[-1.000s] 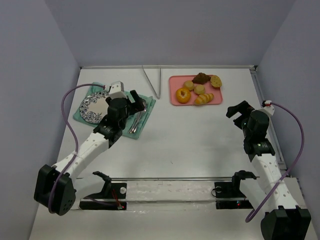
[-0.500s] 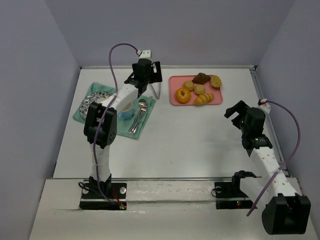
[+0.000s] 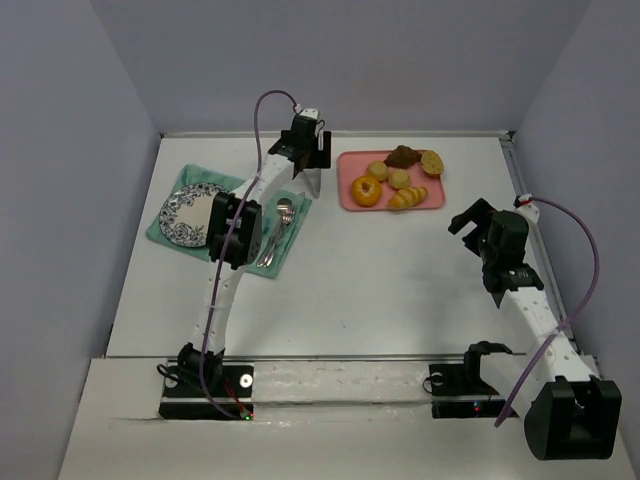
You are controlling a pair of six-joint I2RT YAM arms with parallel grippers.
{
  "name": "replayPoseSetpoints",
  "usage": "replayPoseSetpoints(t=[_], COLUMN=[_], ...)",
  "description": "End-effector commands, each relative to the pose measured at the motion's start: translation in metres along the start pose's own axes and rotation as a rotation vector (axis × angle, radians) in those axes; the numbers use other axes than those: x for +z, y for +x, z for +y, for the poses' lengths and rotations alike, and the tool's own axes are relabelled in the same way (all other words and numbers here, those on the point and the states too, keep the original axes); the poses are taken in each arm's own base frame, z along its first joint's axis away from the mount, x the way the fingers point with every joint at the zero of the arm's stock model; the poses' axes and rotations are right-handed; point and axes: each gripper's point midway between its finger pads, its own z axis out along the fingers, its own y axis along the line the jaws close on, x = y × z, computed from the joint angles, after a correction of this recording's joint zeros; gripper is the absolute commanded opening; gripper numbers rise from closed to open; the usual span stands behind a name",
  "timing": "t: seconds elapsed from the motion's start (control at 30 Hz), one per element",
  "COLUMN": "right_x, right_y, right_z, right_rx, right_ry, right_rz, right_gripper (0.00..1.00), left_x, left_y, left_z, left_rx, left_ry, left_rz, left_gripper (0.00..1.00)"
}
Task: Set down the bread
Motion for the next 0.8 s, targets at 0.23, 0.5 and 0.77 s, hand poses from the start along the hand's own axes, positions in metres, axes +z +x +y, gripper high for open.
replayPoseSetpoints(t=[0.23, 0.5, 0.77], right_x=[0.001, 0.003, -0.002], right_y=[-0.025, -0.022, -0.026], right_z=[0.011, 0.010, 0.007], right_rx=[-0.008, -0.016, -0.010], right_ry=[-0.005, 0.000, 0.005], right_rz=[-0.059, -0.049, -0.077], right_gripper=[1.00, 1.00, 1.00], left_x=[0.009, 0.033, 0.037], left_y=[0.013, 0.021, 0.028], left_z=[0.006, 0.013, 0.032], left_rx=[-0.005, -0.065, -0.057], left_ry=[-0.004, -0.063, -0.157], left_rz=[0.051, 0.047, 0.068], left_gripper=[0.99, 0.99, 0.99])
